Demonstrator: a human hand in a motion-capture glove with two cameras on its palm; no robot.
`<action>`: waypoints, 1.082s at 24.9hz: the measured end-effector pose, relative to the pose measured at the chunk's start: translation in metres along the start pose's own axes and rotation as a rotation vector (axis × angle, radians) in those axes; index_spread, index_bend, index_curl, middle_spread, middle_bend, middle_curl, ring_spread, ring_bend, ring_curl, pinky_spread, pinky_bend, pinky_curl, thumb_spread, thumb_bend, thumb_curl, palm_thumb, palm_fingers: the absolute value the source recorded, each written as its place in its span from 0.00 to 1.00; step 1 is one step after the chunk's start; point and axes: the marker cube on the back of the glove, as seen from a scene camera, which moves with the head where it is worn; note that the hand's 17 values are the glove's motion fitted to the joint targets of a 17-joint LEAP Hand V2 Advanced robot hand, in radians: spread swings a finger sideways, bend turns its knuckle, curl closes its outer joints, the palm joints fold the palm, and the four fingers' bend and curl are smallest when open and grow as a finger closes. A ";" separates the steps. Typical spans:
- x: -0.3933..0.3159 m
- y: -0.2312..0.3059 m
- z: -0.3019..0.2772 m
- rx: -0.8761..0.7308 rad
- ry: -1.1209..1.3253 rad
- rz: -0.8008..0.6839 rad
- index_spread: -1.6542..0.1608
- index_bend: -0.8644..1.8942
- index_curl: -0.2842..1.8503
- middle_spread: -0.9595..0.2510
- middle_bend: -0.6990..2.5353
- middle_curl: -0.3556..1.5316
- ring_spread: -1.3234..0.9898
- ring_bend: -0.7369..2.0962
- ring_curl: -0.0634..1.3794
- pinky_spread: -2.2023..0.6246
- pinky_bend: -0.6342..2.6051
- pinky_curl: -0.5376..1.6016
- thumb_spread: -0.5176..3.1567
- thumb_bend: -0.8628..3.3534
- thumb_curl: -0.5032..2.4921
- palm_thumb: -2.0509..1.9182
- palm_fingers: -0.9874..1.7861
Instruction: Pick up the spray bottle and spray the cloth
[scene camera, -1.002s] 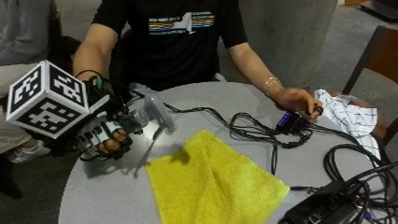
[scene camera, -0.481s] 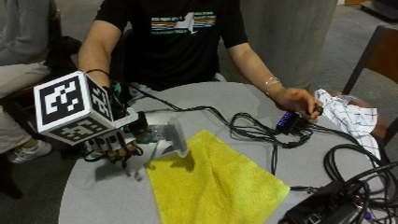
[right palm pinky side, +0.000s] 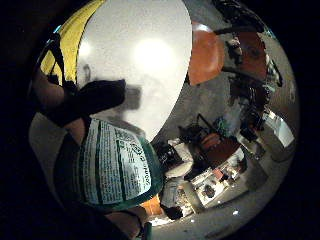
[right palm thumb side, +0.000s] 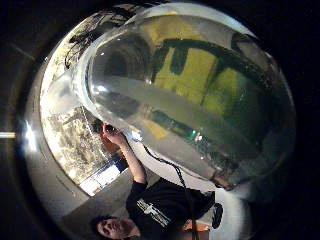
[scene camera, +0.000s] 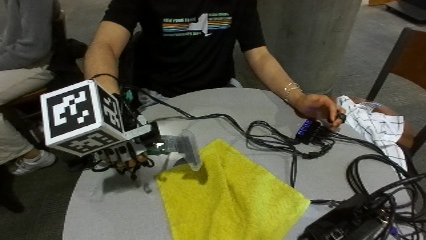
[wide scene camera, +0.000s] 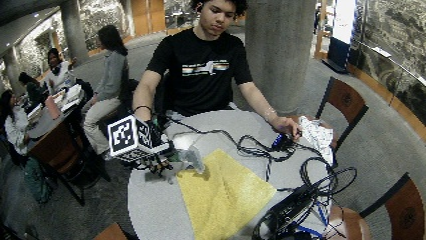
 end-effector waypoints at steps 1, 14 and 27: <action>-0.001 0.001 0.000 0.008 -0.006 -0.005 0.80 0.37 0.34 0.73 0.31 0.45 0.54 0.41 0.33 0.75 0.37 0.41 0.27 0.20 0.38 0.78 0.78; -0.030 0.059 -0.014 0.463 -0.510 -0.369 0.81 0.37 0.34 0.73 0.31 0.46 0.54 0.41 0.34 0.75 0.37 0.41 0.27 0.20 0.39 0.78 0.77; -0.141 0.124 0.041 0.592 -0.870 -0.798 0.81 0.37 0.35 0.73 0.31 0.46 0.54 0.41 0.33 0.76 0.36 0.41 0.29 0.20 0.39 0.77 0.78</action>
